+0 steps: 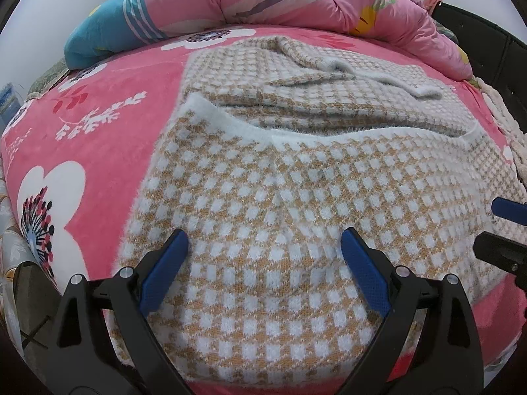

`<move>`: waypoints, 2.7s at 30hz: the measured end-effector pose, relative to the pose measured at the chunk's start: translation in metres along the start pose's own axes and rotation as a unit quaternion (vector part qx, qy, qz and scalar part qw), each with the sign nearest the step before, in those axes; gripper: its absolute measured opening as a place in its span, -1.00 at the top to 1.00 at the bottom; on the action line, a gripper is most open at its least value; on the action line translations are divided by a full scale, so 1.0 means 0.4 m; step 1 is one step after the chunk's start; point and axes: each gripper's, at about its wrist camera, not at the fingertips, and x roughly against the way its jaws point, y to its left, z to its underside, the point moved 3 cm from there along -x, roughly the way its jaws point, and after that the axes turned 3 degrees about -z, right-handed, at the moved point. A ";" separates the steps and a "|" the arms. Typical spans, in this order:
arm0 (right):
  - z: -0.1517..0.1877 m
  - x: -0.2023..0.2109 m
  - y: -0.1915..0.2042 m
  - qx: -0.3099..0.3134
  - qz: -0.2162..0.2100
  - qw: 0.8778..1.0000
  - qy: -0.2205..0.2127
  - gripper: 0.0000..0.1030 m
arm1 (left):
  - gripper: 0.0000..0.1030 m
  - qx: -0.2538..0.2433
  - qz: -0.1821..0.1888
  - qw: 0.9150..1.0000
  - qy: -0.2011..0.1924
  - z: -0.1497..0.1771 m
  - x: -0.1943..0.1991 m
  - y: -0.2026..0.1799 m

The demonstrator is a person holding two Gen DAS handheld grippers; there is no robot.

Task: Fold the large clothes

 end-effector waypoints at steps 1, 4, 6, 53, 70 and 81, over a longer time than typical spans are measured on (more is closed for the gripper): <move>-0.001 0.002 0.003 0.001 -0.001 1.000 -0.001 -0.68 | -0.76 0.000 0.000 1.000 0.000 0.000 -0.001 0.001; -0.002 0.004 0.012 0.007 -0.005 1.000 -0.004 -0.68 | -0.76 -0.001 0.001 1.000 0.000 -0.001 -0.001 0.006; 0.003 -0.003 0.014 0.008 -0.004 1.000 0.000 -0.68 | -0.76 -0.001 0.001 1.000 0.000 -0.002 -0.002 0.006; 0.020 0.003 0.017 0.030 -0.032 0.999 -0.013 -0.68 | -0.76 -0.002 0.001 1.000 0.003 0.004 0.004 0.003; 0.019 -0.004 0.034 0.035 -0.033 0.999 -0.013 -0.68 | -0.77 0.000 0.000 1.000 0.003 0.003 0.004 -0.002; 0.017 -0.006 0.037 0.036 -0.038 0.999 -0.015 -0.68 | -0.77 0.000 -0.001 1.000 0.003 0.003 0.003 -0.001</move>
